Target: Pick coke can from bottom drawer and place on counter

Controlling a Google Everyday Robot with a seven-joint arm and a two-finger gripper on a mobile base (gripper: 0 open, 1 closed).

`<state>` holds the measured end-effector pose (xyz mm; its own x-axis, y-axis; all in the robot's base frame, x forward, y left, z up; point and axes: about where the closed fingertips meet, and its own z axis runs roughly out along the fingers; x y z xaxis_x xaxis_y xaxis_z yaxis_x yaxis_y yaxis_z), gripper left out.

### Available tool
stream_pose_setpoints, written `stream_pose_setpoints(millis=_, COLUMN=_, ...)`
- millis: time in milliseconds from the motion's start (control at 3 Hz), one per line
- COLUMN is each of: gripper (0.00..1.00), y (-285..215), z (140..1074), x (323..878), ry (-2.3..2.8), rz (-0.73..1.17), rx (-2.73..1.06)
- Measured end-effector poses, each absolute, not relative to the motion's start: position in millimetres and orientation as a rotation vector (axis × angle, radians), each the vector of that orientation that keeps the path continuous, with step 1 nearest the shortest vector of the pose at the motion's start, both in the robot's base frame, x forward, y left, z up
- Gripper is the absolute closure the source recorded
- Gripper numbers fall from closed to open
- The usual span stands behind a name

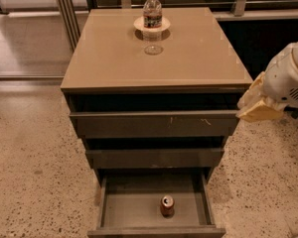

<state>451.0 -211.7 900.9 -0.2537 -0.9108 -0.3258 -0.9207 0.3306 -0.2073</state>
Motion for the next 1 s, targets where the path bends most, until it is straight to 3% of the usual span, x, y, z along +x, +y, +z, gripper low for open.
stream_pose_setpoints(millis=333, gripper=0.89, y=-196.7, z=807.6, x=458.1, ry=2.215, rz=0.231, rx=-1.562)
stream_pose_setpoints(millis=667, gripper=1.0, y=-181.5, z=704.6, x=458.9, ry=2.274, rz=0.439, rx=-1.509)
stream_pose_setpoints(millis=1000, gripper=1.0, y=-180.6, z=696.6, x=457.1, ry=2.275, rz=0.438, rx=-1.515)
